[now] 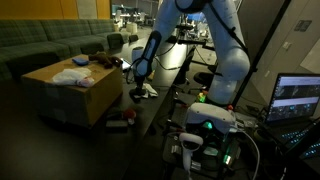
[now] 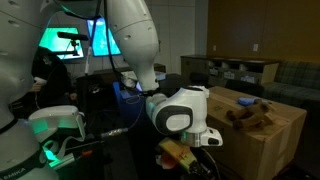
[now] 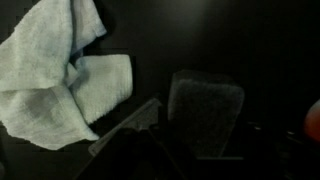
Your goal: Swap the things on the box with the things on the table
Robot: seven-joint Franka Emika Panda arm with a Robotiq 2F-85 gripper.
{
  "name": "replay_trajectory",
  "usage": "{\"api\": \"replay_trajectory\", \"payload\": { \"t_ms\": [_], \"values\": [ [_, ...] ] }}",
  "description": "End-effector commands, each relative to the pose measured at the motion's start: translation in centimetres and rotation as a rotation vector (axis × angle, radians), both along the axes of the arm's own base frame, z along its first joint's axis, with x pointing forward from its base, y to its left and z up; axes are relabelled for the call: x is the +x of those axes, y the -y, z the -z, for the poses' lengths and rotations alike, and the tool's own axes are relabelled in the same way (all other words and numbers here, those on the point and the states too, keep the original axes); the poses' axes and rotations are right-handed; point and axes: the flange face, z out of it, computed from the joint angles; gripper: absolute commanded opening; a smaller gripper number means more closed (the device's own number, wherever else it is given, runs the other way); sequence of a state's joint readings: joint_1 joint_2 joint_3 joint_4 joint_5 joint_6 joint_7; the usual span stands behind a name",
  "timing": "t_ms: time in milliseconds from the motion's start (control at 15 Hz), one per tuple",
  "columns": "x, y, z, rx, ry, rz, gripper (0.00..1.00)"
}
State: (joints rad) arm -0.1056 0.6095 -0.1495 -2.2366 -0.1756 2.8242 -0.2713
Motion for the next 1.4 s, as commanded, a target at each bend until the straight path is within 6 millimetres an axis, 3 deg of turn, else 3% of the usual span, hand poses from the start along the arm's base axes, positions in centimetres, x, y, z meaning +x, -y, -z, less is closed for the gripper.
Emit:
{"api": "replay_trajectory", "payload": {
  "t_ms": [0,600,667,933,1333],
  "values": [
    [1.4,0.4,2.0,-0.081,0.058,0.119,0.33],
    [4.3,-0.6,3.9,-0.094,0.106,0.237,0.34],
    [4.5,-0.5,3.9,-0.096,0.110,0.237,0.79],
    [4.8,0.3,3.6,-0.092,0.127,0.242,1.00],
    [4.6,0.2,2.4,-0.086,0.165,0.242,1.00]
  ]
}}
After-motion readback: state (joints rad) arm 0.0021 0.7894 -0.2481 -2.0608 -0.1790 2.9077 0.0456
